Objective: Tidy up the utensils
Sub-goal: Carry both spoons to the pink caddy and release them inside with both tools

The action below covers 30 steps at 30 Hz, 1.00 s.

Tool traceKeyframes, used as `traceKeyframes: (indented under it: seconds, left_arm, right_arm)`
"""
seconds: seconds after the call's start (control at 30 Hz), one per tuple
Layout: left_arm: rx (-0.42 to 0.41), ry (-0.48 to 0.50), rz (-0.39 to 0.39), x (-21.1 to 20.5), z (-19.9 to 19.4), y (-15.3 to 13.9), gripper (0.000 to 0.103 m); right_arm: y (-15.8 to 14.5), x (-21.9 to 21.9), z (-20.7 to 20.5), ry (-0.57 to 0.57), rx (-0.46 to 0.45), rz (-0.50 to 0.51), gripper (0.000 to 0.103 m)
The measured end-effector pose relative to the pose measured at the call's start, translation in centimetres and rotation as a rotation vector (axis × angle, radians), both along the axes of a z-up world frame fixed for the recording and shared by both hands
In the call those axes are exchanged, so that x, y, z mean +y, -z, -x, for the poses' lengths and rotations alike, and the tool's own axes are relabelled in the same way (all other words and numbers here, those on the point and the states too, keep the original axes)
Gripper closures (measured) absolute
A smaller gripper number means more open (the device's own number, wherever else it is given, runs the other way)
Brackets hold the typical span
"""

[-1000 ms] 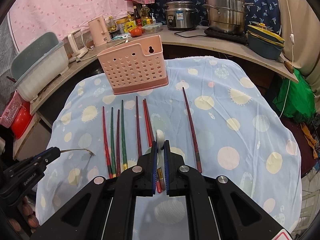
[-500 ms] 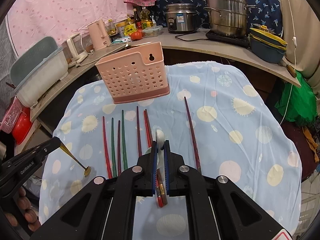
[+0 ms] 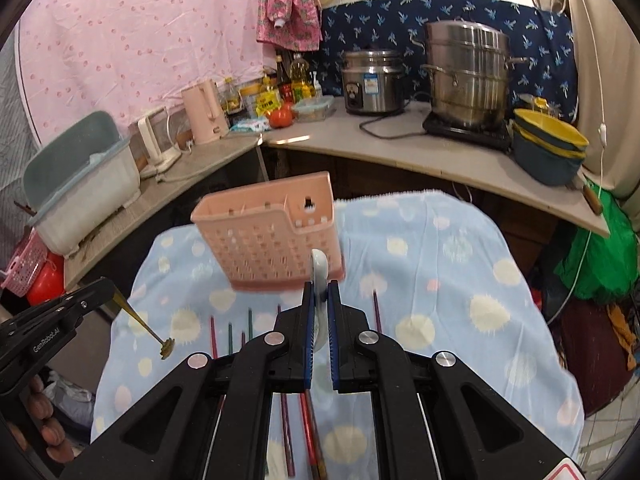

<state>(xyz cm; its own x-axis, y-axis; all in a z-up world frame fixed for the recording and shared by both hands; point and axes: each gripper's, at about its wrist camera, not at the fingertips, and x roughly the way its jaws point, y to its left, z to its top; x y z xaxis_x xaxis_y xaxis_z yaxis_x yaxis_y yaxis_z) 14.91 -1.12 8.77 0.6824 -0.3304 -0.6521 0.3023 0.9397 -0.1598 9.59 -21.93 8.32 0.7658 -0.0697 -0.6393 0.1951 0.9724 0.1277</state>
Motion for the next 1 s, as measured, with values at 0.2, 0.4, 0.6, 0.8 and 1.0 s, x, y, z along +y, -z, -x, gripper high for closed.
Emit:
traceKeyframes:
  seconds: [0.2, 0.4, 0.6, 0.8, 1.0]
  left_arm:
    - [-0.062, 0.013, 0.029, -1.2, -4.5, -3.5, 0.102]
    - [-0.085, 0.029, 0.064, -2.8, -9.5, -5.2, 0.102]
    - [-0.068, 0.039, 0.084, -4.0, -13.1, -3.8, 0.102]
    - [-0.068, 0.035, 0.089, -4.5, -14.8, -3.1, 0.102]
    - [-0.094, 0.036, 0.097, -4.8, -15.6, -4.1, 0.102]
  right_arm:
    - [-2.5, -1.6, -5.6, -0.006, -0.032, -0.023, 0.097]
    - [-3.8, -2.0, -10.7, 0.01, -0.065, 0.004, 0.097]
    - [-1.5, -2.5, -14.9, 0.012, -0.02, -0.008, 0.097]
    - [1.7, -2.9, -17.2, 0.017, 0.041, -0.031, 0.097]
    - [2.5, -2.9, -17.6, 0.01, 0.047, -0.031, 0.097]
